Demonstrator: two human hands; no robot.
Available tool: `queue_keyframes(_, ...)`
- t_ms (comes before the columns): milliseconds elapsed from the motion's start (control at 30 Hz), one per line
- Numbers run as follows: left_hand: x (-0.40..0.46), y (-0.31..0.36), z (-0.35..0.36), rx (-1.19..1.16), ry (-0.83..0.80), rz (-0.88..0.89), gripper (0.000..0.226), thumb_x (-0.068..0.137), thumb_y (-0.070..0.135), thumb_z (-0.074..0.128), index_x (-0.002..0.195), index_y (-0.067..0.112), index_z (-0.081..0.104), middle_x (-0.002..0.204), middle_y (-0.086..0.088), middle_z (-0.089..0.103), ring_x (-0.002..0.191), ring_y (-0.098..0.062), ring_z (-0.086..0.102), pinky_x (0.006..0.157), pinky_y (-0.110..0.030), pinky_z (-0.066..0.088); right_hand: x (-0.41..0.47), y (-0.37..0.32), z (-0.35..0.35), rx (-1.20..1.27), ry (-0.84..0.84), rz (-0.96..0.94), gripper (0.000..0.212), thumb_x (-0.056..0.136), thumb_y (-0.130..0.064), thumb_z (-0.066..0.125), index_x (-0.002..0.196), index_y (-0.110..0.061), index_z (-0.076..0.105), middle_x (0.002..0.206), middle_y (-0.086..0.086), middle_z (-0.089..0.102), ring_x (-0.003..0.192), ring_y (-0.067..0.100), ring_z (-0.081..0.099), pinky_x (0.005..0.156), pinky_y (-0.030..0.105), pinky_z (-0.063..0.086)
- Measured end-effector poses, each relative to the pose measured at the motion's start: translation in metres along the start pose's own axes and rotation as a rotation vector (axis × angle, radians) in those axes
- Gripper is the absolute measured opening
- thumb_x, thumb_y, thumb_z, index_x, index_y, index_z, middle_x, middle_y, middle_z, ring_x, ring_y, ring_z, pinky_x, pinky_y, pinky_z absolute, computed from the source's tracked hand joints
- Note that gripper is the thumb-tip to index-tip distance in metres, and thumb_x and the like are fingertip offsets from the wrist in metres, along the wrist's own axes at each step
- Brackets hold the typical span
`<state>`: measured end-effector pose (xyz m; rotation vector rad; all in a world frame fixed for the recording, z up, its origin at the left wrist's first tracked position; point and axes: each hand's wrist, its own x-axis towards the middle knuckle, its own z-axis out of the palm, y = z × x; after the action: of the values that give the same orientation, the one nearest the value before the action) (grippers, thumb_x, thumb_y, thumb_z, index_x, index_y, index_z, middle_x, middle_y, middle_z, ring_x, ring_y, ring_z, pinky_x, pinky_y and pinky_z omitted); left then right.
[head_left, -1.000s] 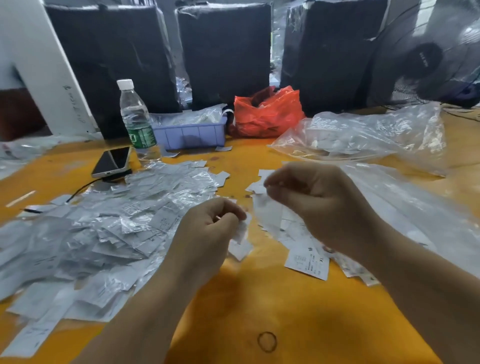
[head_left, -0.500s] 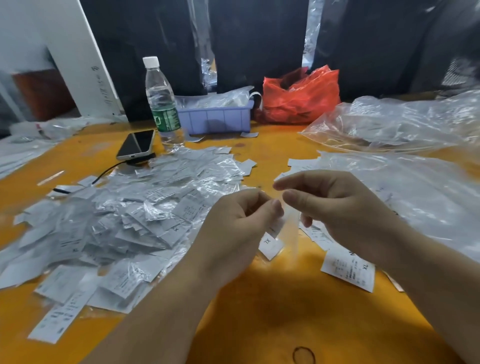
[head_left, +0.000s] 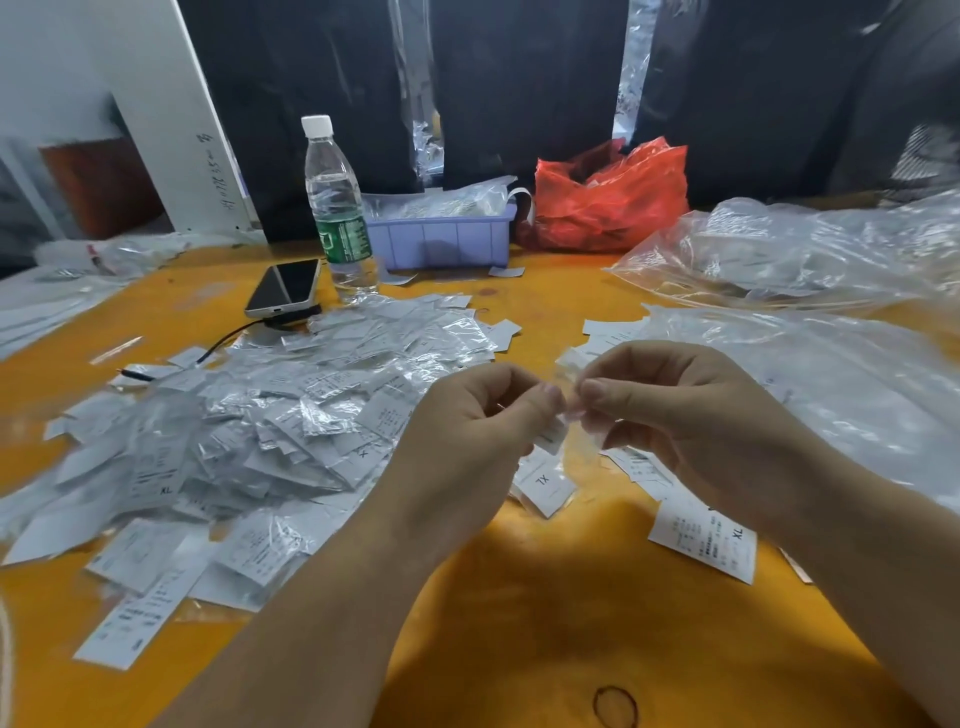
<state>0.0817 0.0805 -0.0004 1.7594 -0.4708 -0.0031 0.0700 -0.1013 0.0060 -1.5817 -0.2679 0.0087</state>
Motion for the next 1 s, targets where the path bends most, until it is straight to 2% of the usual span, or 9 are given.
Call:
queue_keyframes(67, 0.0001, 0.0001, 0.0004, 0.003, -0.029, -0.015, 0.022, 0.089, 0.037, 0.066, 0.080, 0.018, 0.072, 0.078, -0.008, 0.067, 0.067, -0.009, 0.058, 0.063, -0.026, 0.047, -0.0001, -0.0006, -0.0002, -0.011, -0.001, 0.011, 0.027, 0.069, -0.021, 0.071, 0.085, 0.001, 0.069, 0.070, 0.013, 0.067, 0.062, 0.021, 0.056, 0.057, 0.025, 0.048)
queue_keyframes(167, -0.0004, 0.0011, -0.0002, -0.036, -0.028, -0.042, 0.028, 0.081, 0.047, 0.062, 0.081, 0.021, 0.073, 0.083, -0.001, 0.070, 0.068, -0.007, 0.060, 0.061, -0.021, 0.048, -0.0011, -0.0029, -0.0006, -0.061, -0.031, 0.025, 0.031, 0.063, -0.026, 0.075, 0.083, -0.003, 0.072, 0.067, 0.011, 0.064, 0.060, 0.020, 0.054, 0.054, 0.025, 0.046)
queue_keyframes(267, -0.0003, 0.0015, -0.0002, -0.044, -0.035, -0.018, 0.018, 0.092, 0.027, 0.065, 0.080, 0.015, 0.072, 0.071, -0.001, 0.067, 0.064, -0.006, 0.058, 0.059, -0.017, 0.045, -0.0021, -0.0047, -0.0012, -0.096, -0.057, 0.037, 0.032, 0.064, -0.025, 0.075, 0.086, -0.002, 0.073, 0.066, 0.012, 0.062, 0.060, 0.021, 0.051, 0.055, 0.026, 0.043)
queue_keyframes(333, -0.0007, 0.0013, -0.0004, -0.046, -0.042, -0.003, 0.016, 0.092, 0.018, 0.064, 0.079, 0.012, 0.071, 0.065, 0.003, 0.064, 0.061, -0.004, 0.058, 0.057, -0.014, 0.044, -0.0023, -0.0054, -0.0018, -0.098, -0.059, 0.036, 0.034, 0.067, -0.023, 0.073, 0.090, 0.002, 0.072, 0.065, 0.011, 0.060, 0.058, 0.019, 0.050, 0.054, 0.027, 0.041)
queue_keyframes(533, -0.0017, 0.0022, 0.0005, -0.056, -0.032, 0.024, 0.017, 0.089, 0.025, 0.067, 0.081, 0.011, 0.072, 0.069, -0.003, 0.065, 0.062, -0.005, 0.057, 0.057, -0.015, 0.043, -0.0021, -0.0077, -0.0007, -0.053, -0.069, 0.050, 0.040, 0.065, -0.026, 0.073, 0.093, 0.002, 0.071, 0.065, 0.007, 0.055, 0.057, 0.011, 0.050, 0.053, 0.023, 0.042)
queue_keyframes(633, -0.0020, 0.0018, 0.0008, -0.055, -0.007, 0.041, 0.021, 0.086, 0.030, 0.067, 0.080, 0.010, 0.071, 0.064, 0.003, 0.063, 0.059, -0.003, 0.056, 0.057, -0.015, 0.042, -0.0031, -0.0082, -0.0003, -0.018, -0.119, 0.069, 0.044, 0.065, -0.024, 0.074, 0.099, 0.003, 0.070, 0.063, 0.003, 0.052, 0.054, 0.009, 0.047, 0.054, 0.024, 0.041)
queue_keyframes(733, -0.0015, 0.0014, 0.0006, -0.035, 0.004, 0.050, 0.022, 0.086, 0.030, 0.068, 0.081, 0.008, 0.070, 0.062, 0.006, 0.062, 0.058, -0.002, 0.055, 0.056, -0.014, 0.043, -0.0030, -0.0081, 0.0002, -0.002, -0.133, 0.090, 0.044, 0.065, -0.024, 0.074, 0.100, 0.003, 0.071, 0.064, 0.006, 0.047, 0.054, 0.010, 0.043, 0.055, 0.025, 0.040)
queue_keyframes(867, -0.0018, 0.0019, 0.0003, -0.042, -0.013, 0.055, 0.029, 0.079, 0.041, 0.066, 0.080, 0.013, 0.071, 0.065, 0.003, 0.064, 0.059, -0.004, 0.056, 0.056, -0.016, 0.044, -0.0019, -0.0087, 0.0002, 0.022, -0.095, 0.112, 0.044, 0.061, -0.025, 0.075, 0.095, 0.003, 0.072, 0.061, 0.007, 0.044, 0.052, 0.012, 0.039, 0.052, 0.024, 0.040)
queue_keyframes(1000, -0.0005, -0.0009, -0.0013, -0.051, 0.017, 0.014, 0.016, 0.091, 0.026, 0.066, 0.080, 0.016, 0.071, 0.068, 0.000, 0.061, 0.062, -0.008, 0.054, 0.058, -0.020, 0.045, -0.0015, -0.0085, -0.0018, 0.046, -0.072, 0.129, 0.037, 0.058, -0.026, 0.077, 0.084, 0.000, 0.071, 0.057, 0.003, 0.047, 0.050, 0.012, 0.041, 0.051, 0.024, 0.041)
